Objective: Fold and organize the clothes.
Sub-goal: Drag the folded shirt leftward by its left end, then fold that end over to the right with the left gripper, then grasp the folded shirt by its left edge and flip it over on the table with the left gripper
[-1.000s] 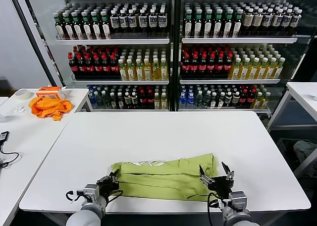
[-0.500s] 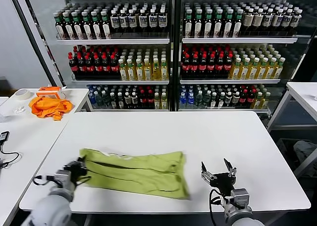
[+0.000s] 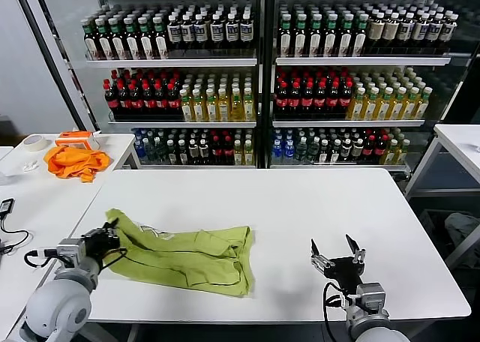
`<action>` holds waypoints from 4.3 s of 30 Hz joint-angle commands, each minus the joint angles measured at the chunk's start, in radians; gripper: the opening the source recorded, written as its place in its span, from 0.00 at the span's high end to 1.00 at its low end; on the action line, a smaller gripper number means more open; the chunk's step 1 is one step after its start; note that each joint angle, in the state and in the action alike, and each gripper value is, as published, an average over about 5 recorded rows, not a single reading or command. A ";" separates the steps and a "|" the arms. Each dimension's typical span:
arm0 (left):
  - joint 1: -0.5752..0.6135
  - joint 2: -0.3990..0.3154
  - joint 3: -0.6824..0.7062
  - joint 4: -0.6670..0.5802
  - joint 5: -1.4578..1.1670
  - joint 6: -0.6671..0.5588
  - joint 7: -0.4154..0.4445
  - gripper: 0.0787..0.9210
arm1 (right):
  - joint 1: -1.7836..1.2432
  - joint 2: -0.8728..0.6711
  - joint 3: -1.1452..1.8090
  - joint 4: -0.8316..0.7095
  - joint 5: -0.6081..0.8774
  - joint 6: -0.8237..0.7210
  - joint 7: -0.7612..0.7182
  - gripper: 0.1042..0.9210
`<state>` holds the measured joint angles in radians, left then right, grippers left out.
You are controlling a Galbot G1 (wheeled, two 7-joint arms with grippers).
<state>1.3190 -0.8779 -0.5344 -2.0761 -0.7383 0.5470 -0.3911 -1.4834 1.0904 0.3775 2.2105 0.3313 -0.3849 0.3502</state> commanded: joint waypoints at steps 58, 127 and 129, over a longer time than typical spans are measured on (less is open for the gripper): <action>-0.063 -0.075 0.214 0.086 0.098 -0.088 0.101 0.33 | -0.005 0.010 0.019 -0.018 -0.008 0.009 -0.022 0.12; -0.090 -0.061 0.126 -0.134 0.019 0.032 0.237 0.97 | -0.012 -0.025 0.039 0.000 -0.008 -0.002 -0.012 0.12; -0.094 -0.045 0.113 -0.117 0.063 0.032 0.267 0.97 | -0.018 -0.028 0.056 0.001 -0.005 -0.002 -0.013 0.12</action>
<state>1.3320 -0.8366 -0.5939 -2.0985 -0.6702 0.5552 -0.1964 -1.4918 1.0725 0.4051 2.2017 0.3239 -0.3850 0.3365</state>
